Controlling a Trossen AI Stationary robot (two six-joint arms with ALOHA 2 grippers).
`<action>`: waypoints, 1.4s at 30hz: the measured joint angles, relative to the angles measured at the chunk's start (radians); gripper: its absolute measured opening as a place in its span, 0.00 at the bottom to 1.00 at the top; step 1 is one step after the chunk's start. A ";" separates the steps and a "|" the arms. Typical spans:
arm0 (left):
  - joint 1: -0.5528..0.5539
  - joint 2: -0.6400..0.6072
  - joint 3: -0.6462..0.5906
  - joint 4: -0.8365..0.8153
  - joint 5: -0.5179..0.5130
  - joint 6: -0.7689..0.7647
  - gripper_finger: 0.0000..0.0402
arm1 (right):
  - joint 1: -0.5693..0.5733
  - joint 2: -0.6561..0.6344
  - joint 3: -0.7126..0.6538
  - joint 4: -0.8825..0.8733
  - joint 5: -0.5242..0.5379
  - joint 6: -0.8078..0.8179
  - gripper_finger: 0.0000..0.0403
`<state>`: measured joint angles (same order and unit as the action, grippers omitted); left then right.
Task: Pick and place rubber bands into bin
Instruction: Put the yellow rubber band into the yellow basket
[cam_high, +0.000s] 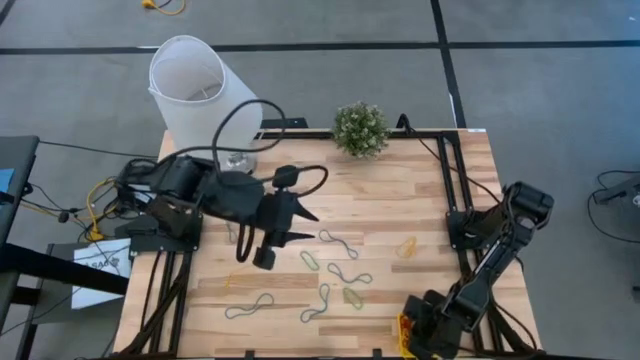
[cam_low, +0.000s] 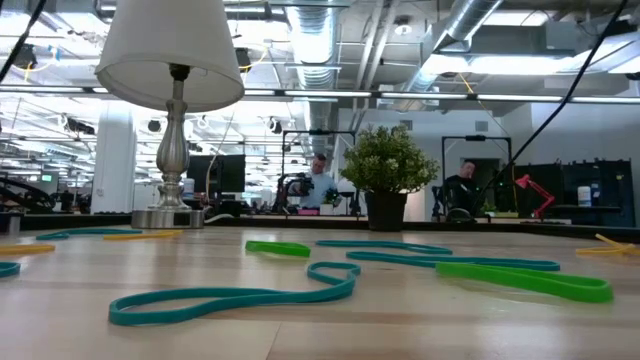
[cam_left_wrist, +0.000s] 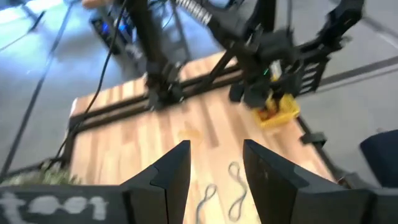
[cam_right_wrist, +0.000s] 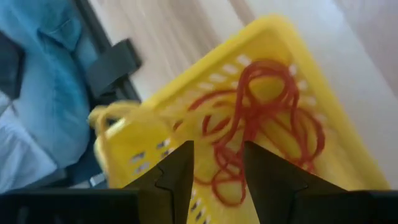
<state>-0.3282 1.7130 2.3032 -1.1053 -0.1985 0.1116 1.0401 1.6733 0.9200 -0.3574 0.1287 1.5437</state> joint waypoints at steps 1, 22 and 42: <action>-0.009 0.000 0.000 -0.022 -0.024 -0.008 0.34 | 0.000 -0.011 0.000 -0.003 -0.003 0.000 0.32; -0.053 0.019 -0.002 -0.100 -0.147 -0.036 0.34 | 0.050 -0.006 0.001 0.197 0.046 0.080 0.17; -0.059 0.019 -0.002 -0.103 -0.142 -0.055 0.34 | -0.015 0.001 0.001 0.178 -0.059 0.018 0.16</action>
<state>-0.3870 1.7317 2.3016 -1.2081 -0.3406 0.0566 1.0248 1.6741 0.9207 -0.1792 0.0699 1.5616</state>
